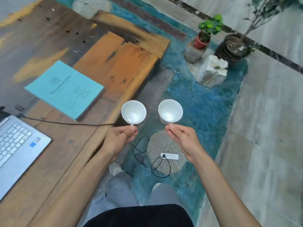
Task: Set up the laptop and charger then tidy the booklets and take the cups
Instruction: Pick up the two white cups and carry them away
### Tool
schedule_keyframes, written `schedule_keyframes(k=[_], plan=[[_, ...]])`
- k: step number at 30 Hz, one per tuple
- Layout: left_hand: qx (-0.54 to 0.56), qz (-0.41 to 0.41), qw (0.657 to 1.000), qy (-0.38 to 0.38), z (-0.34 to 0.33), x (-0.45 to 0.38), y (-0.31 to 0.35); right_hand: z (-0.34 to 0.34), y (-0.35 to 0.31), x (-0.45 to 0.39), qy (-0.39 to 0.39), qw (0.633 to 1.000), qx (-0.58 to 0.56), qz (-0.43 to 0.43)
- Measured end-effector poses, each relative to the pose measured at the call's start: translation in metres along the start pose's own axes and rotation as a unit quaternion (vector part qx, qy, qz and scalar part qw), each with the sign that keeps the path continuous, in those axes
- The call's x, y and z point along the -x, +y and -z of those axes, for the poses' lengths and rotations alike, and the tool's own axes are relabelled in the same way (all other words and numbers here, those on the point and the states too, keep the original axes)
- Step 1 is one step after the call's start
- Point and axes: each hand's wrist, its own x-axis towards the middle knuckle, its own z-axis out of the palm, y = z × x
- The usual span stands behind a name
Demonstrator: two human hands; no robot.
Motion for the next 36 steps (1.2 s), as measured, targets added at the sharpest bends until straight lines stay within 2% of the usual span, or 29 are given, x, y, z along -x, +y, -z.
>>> schedule_keyframes(k=[7, 14, 18, 27, 36], plan=[[-0.050, -0.008, 0.999, -0.005, -0.111, 0.023, -0.050, 0.114, 0.018, 0.028, 0.034, 0.999, -0.011, 0.012], [-0.034, 0.012, 0.999, 0.021, -0.219, 0.061, -0.101, 0.226, 0.040, 0.051, 0.035, 0.999, -0.003, 0.004], [-0.022, 0.014, 0.999, 0.034, -0.255, 0.074, -0.109, 0.271, 0.038, 0.047, 0.030, 0.999, 0.020, -0.012], [-0.004, 0.003, 0.998, 0.058, -0.286, 0.037, -0.083, 0.294, 0.003, -0.008, 0.019, 0.997, 0.067, -0.017], [0.076, -0.001, 0.990, 0.120, -0.299, -0.112, -0.025, 0.259, -0.071, -0.163, 0.004, 0.994, 0.109, -0.003]])
